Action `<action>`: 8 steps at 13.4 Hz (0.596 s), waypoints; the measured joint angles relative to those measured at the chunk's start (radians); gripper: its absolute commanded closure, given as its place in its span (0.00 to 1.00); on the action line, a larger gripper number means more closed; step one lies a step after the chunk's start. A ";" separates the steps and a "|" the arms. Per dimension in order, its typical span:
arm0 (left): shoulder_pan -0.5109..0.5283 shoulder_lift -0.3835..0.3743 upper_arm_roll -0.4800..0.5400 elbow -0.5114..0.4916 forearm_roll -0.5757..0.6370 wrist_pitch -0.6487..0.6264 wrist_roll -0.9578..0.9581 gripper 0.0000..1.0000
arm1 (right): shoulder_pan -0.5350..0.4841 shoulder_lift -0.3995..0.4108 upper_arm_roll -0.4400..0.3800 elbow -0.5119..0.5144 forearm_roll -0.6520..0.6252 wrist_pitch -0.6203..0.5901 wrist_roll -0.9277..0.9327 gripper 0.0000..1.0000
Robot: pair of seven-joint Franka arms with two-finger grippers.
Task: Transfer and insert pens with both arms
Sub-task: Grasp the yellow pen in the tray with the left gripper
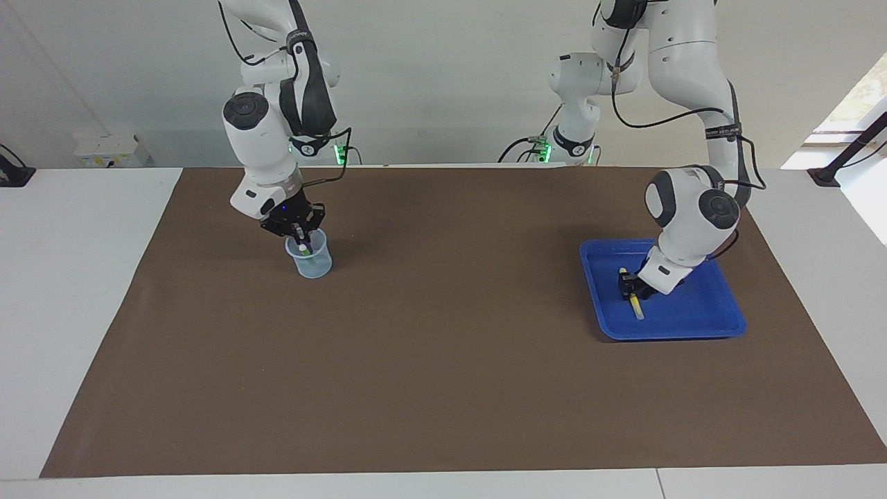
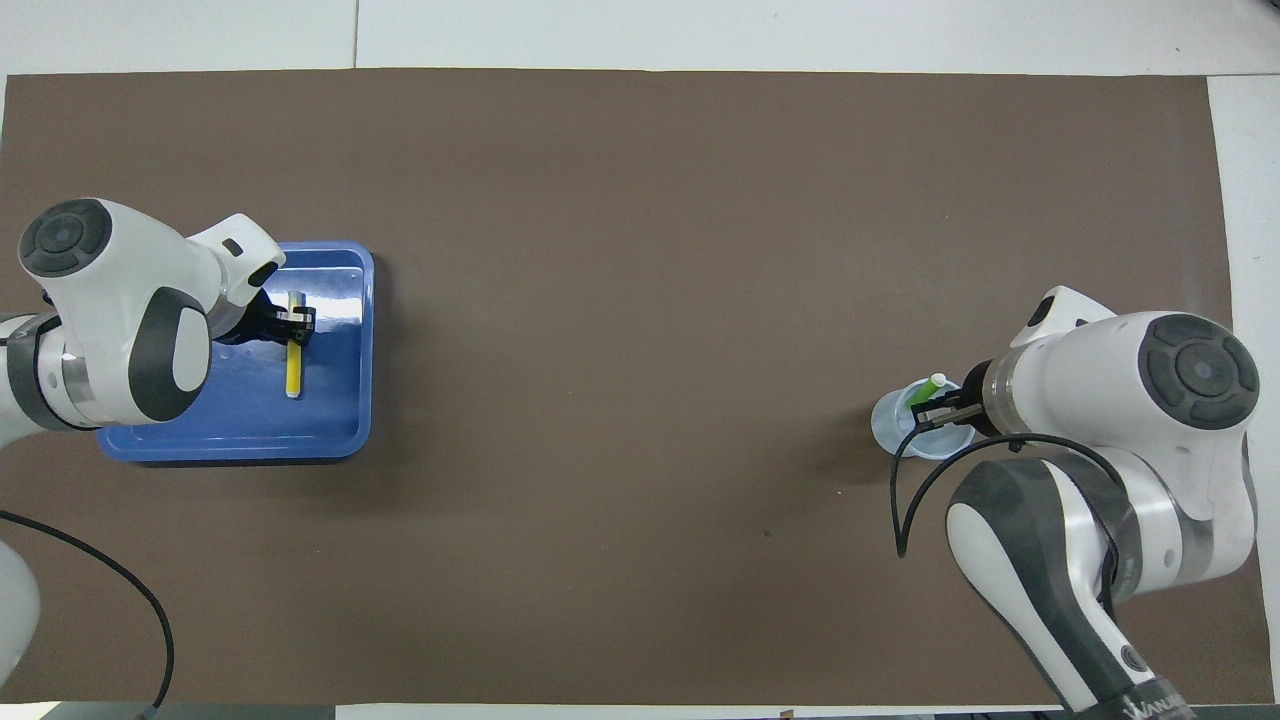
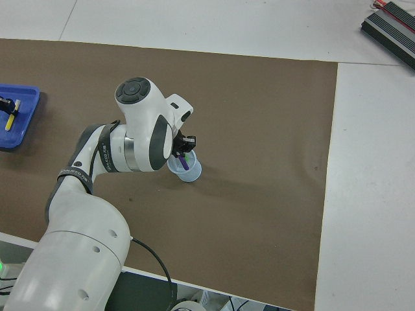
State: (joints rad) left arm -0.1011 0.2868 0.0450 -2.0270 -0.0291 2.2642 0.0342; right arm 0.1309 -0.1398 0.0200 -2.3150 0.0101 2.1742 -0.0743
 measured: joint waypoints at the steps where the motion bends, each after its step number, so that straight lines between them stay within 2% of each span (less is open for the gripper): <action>1: 0.000 0.000 0.000 0.000 0.000 0.000 0.000 1.00 | -0.001 -0.002 0.000 -0.003 0.000 0.004 0.000 0.66; 3: 0.001 0.000 0.000 0.002 0.000 -0.001 0.000 1.00 | -0.004 -0.004 0.000 -0.012 0.000 0.004 0.000 0.31; 4: 0.001 0.001 0.001 0.009 0.000 -0.009 0.000 1.00 | -0.005 -0.002 0.000 -0.022 0.000 0.005 0.000 0.19; 8: 0.005 -0.011 0.005 0.096 -0.010 -0.156 -0.022 1.00 | -0.006 0.000 0.000 -0.026 0.000 0.006 0.000 0.19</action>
State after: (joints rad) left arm -0.0959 0.2754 0.0504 -1.9313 -0.0390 2.1078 0.0119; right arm 0.1249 -0.1401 0.0202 -2.3408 0.0101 2.1801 -0.0743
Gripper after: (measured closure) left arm 0.833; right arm 0.185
